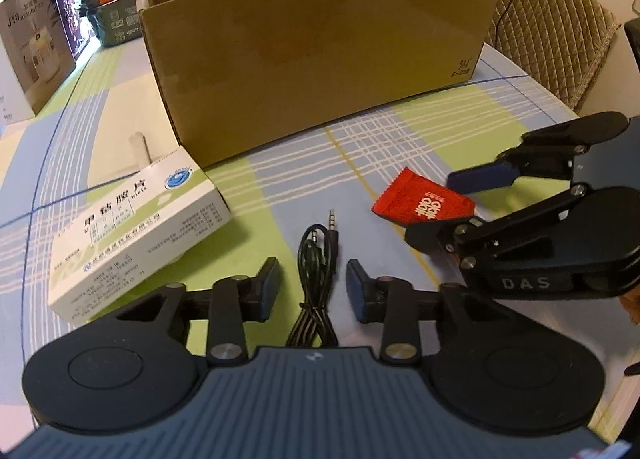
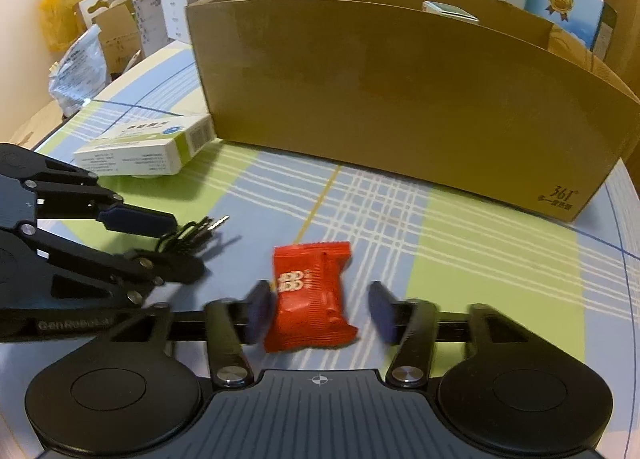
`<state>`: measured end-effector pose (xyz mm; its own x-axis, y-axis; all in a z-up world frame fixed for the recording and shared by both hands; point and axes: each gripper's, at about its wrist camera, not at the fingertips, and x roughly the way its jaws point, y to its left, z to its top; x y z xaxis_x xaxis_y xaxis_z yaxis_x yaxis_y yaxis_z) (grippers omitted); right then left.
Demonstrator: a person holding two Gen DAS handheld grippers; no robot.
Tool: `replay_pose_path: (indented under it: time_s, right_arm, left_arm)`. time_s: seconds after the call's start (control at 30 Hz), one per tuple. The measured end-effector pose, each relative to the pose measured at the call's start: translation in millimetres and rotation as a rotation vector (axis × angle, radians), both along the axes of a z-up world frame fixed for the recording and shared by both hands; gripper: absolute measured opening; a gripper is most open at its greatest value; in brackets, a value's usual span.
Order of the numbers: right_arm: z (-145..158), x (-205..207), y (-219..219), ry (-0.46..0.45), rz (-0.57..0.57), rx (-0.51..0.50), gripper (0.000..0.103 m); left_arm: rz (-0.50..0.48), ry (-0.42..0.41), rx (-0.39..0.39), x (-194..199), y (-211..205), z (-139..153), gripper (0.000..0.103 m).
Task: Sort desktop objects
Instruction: 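Grasp the black cable with the left gripper while the right grasps the red candy packet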
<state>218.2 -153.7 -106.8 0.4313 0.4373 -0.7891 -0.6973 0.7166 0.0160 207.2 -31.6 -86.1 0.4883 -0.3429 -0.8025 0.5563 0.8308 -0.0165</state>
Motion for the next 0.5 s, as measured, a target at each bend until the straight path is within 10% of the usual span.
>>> replay_pose_path:
  time_s: [0.5]
  right_arm:
    - [-2,2,3,0.003,0.004,0.010,0.055]
  left_arm:
    - [0.058,0.036,-0.052,6,11,3,0.011]
